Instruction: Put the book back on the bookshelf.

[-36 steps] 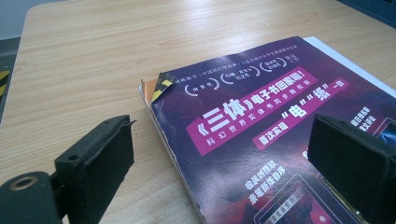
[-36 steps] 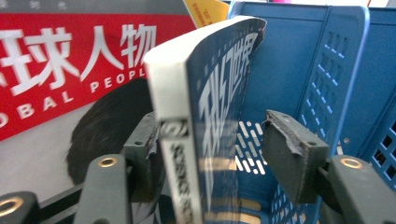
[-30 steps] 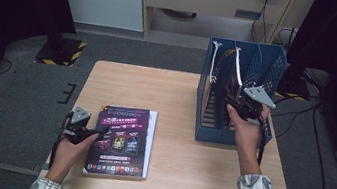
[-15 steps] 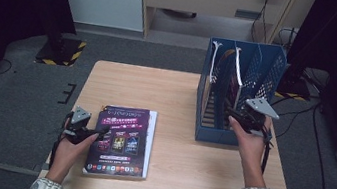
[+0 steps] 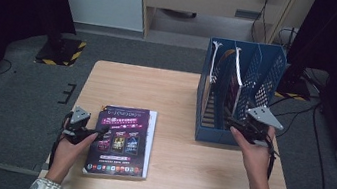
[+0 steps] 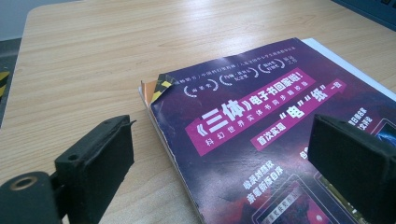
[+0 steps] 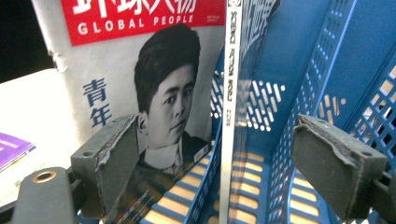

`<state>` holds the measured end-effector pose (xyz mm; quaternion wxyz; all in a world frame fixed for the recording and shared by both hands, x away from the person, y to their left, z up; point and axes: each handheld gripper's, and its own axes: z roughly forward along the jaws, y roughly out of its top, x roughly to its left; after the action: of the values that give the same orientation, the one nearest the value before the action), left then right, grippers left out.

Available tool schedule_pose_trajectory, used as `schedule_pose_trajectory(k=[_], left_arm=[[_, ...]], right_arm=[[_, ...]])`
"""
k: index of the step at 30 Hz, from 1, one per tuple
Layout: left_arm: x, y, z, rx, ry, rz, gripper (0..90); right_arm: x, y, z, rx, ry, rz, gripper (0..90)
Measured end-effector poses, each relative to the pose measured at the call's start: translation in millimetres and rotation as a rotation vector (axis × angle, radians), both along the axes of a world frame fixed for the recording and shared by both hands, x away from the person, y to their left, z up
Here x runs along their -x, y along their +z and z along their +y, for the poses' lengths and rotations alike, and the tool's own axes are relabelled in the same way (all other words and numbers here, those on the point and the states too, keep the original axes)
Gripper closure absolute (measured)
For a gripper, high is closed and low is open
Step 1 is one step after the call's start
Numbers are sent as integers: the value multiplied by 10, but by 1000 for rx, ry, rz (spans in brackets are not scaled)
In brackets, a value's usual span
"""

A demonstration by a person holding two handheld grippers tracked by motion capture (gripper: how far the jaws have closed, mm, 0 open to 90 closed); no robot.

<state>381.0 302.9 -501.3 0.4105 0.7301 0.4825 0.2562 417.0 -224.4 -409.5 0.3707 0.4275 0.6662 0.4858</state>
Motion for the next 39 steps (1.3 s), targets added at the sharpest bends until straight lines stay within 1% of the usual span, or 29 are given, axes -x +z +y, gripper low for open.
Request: schedule_pose_trajectory(k=[5,8,11,16,20,23,26,27,28,30,32,34,39], left_arm=[[-2,0,-4,-2,-3,0,67],[-5,-1,-5,-2,-2,0,67],[-4,2,-7,-4,-3,-1,67],[-8,-2,-7,-5,-6,-2,67],[-12,-4,-3,-5,-6,4,67],[-12,-2,-3,-3,-6,0,67],[-9,-2,-9,-6,-9,2,67],[-9,-1,-9,-6,-9,1,67],[-10,-1,-10,-5,-9,-2,67],[-12,-5,-9,-8,-9,3,67],[-12,-7,-10,-11,-9,3,67],[-12,-7,-12,-11,-11,3,67],[-14,-10,-19,-11,-16,3,68]], right_arm=[[77,-27,-35,-5,-6,4,147],[141,-55,-55,-20,-2,12,140],[182,-82,-49,-22,11,17,134],[196,-93,0,-26,32,26,116],[263,-146,22,-14,53,37,96],[315,-177,31,-27,70,41,72],[368,-211,63,-25,88,35,60],[396,-231,83,-38,101,41,60],[413,-241,97,-36,110,45,61],[451,-259,140,-14,123,44,64],[478,-266,178,-9,138,43,71],[504,-277,248,4,162,45,80],[511,-325,397,40,202,59,92]])
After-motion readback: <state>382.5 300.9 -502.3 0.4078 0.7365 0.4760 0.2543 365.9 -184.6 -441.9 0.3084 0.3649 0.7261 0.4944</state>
